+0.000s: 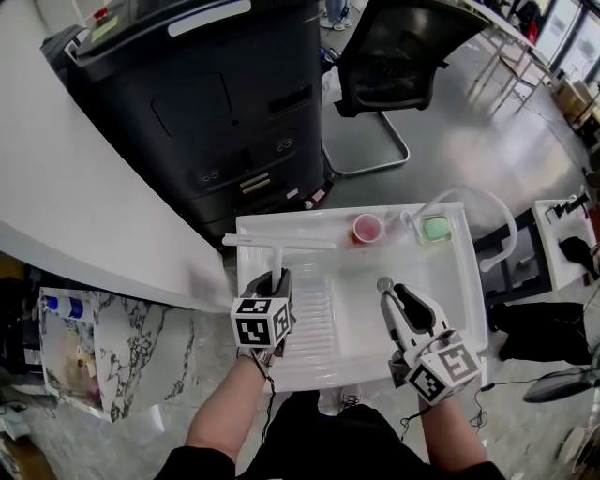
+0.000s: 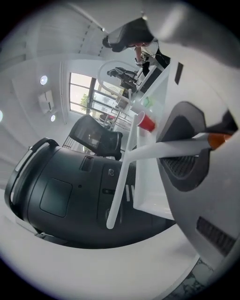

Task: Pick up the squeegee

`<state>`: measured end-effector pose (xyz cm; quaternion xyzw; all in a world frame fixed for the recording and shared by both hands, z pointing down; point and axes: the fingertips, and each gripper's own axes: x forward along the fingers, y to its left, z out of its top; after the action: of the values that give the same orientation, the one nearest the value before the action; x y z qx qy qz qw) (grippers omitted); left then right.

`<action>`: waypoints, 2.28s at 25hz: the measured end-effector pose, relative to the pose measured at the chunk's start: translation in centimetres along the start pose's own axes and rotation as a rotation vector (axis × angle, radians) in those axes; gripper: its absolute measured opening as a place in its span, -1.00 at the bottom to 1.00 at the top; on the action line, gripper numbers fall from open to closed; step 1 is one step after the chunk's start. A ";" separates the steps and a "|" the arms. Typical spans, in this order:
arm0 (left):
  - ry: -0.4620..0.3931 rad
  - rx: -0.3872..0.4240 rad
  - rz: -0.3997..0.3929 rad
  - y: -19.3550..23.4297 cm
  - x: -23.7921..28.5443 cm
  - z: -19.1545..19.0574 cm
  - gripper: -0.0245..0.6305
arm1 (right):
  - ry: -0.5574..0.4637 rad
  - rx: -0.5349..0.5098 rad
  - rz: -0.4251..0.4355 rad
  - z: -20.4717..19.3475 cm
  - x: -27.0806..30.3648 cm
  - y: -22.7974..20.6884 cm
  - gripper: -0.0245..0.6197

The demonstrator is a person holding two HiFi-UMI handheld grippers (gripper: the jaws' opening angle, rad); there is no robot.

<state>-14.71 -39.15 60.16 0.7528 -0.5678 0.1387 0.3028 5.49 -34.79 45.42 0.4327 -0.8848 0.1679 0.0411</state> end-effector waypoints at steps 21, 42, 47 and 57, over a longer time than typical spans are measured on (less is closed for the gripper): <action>-0.409 0.116 0.095 -14.8 -22.9 4.9 -0.81 | -0.118 -0.067 0.248 3.3 -11.6 2.5 -0.58; -0.433 0.075 0.199 -18.3 -33.1 -1.4 -0.81 | -0.083 -0.006 0.412 1.0 -14.0 7.1 -0.76; -0.434 0.063 0.166 -16.6 -34.9 -2.4 -0.81 | -0.071 -0.007 0.402 0.3 -14.1 10.2 -0.87; -0.422 0.104 0.001 -14.2 -38.2 -4.4 -0.81 | -0.102 -0.045 0.264 -1.0 -17.6 16.4 -0.87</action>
<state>-12.86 -4.56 38.24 0.7795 -0.6109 0.0073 0.1382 3.59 -11.90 38.23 0.3196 -0.9385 0.1299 -0.0165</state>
